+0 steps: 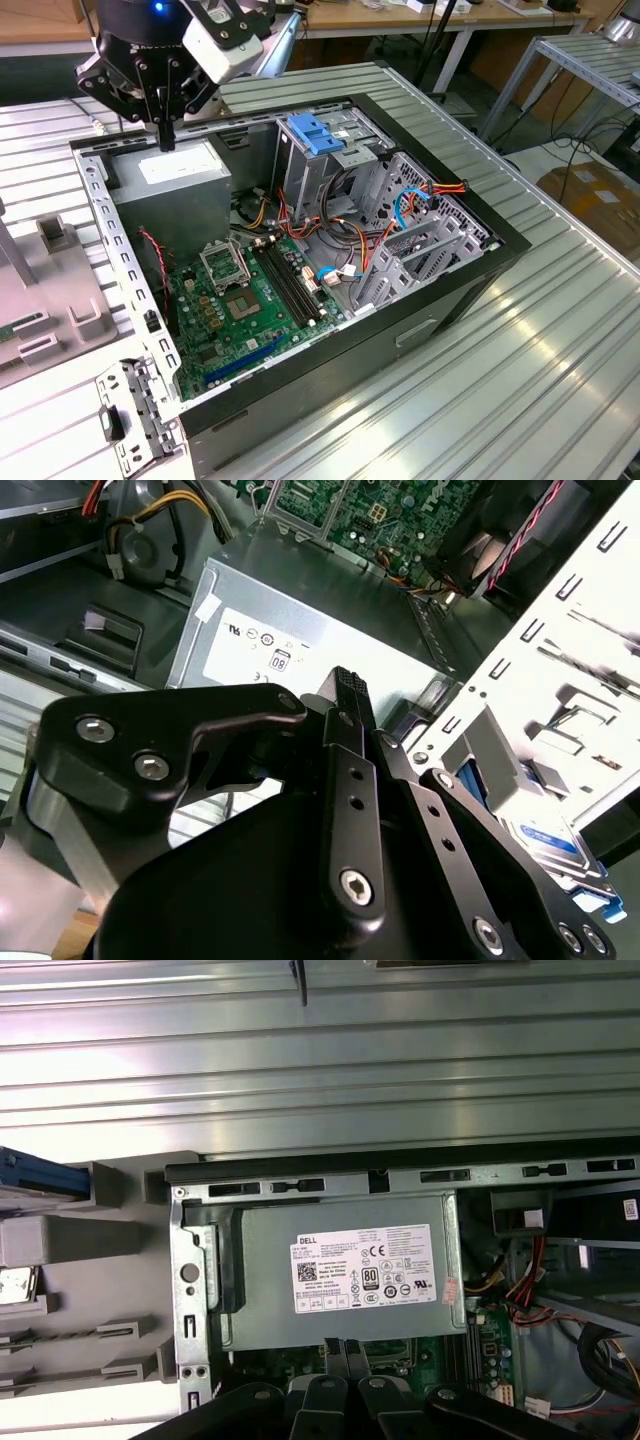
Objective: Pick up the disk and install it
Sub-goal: 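Reach for the disk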
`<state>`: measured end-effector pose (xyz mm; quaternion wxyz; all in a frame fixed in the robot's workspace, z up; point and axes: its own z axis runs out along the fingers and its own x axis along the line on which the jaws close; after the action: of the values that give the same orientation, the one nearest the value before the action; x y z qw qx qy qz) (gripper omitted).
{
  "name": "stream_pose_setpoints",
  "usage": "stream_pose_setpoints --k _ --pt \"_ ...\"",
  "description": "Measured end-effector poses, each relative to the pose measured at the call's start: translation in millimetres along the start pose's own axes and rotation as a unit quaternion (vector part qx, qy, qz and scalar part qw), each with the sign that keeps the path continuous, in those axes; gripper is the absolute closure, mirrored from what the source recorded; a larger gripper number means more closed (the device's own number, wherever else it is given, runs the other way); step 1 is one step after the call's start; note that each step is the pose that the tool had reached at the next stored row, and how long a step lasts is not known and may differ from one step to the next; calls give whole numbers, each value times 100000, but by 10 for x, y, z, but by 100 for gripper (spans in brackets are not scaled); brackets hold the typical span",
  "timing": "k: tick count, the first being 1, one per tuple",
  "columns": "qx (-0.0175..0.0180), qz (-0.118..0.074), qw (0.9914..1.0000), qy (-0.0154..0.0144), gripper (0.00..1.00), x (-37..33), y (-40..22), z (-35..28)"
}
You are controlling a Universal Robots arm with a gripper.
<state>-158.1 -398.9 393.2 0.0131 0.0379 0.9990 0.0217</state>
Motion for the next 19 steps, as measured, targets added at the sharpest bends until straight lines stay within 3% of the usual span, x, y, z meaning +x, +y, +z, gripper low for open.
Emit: stream_pose_setpoints --k 19 --pt "-3 3 100000 -1 89 96 -7 -2"
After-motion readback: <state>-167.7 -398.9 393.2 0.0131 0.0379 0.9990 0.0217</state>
